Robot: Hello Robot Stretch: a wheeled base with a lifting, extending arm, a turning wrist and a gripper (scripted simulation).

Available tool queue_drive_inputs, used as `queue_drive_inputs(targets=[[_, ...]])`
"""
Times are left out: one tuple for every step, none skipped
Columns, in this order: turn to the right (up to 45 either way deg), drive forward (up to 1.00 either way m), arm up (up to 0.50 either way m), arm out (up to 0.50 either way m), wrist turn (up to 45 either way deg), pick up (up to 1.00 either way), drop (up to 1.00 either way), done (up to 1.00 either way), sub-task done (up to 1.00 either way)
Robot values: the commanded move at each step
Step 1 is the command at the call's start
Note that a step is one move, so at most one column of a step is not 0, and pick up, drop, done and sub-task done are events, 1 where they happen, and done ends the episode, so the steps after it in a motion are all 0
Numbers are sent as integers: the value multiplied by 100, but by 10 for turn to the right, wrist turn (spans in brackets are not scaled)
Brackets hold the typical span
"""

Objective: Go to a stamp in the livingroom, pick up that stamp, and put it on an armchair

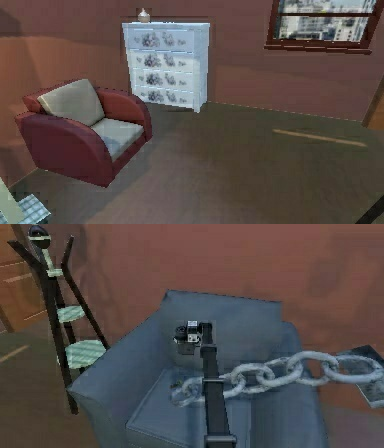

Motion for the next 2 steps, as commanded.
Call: queue_drive_inputs(targets=[[0, 0, 0, -8, 0, 0, 0, 0, 0], [0, 0, 0, 0, 0, 0, 0, 100, 0]])
